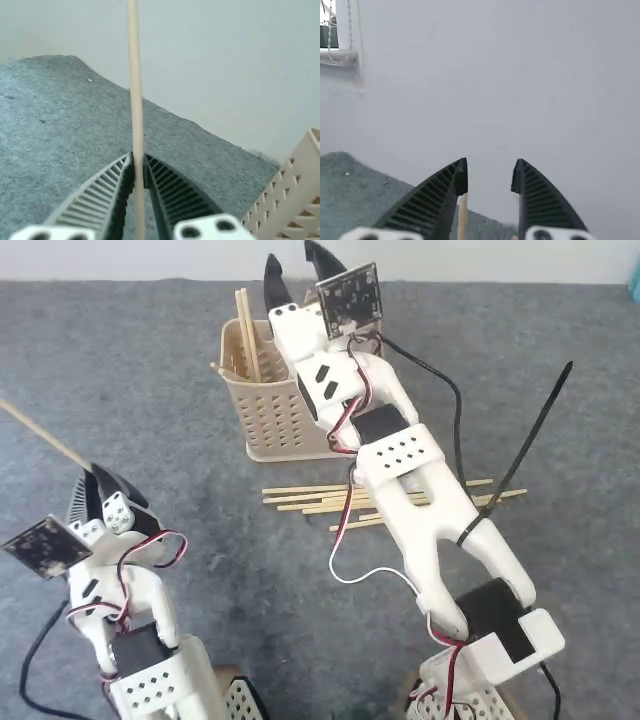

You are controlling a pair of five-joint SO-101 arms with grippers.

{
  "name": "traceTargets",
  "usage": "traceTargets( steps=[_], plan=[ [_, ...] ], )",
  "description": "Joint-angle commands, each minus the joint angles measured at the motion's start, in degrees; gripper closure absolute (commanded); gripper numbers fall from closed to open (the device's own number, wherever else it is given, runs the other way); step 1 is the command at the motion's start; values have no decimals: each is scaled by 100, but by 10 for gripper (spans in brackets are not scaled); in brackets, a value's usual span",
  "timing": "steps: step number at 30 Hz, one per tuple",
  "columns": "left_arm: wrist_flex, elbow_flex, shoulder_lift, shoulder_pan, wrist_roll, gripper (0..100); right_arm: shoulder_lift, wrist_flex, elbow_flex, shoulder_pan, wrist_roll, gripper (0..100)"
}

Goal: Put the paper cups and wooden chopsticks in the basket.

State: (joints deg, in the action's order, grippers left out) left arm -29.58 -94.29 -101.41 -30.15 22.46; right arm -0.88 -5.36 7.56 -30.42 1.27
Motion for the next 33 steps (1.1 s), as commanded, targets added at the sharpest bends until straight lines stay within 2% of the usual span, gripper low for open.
traceTargets(
  steps=[1,8,11,14,18,21,27,30,33],
  plan=[
    [220,48,18,44,-88,987,1130,673,-141,163,-466,905],
    [431,75,18,158,-88,987,3705,3547,818,558,-1855,974],
    [1512,-40,18,413,-114,987,4778,4426,1538,1042,-1934,982],
    [2840,-251,44,703,-114,987,5701,4796,2418,1719,-1925,983],
    [3701,-31,35,1336,-404,987,6774,5086,3640,2343,-1916,983],
    [3437,567,53,1881,-695,987,7477,5455,4554,2545,-1916,983],
    [2585,2018,211,3130,-712,987,8769,5719,6418,2721,-1925,983],
    [2558,2686,958,3464,-712,987,9437,5701,7385,2721,-1925,983],
    [2558,3495,2154,3455,-703,987,10185,5701,8158,2774,-1925,983]
  ],
)
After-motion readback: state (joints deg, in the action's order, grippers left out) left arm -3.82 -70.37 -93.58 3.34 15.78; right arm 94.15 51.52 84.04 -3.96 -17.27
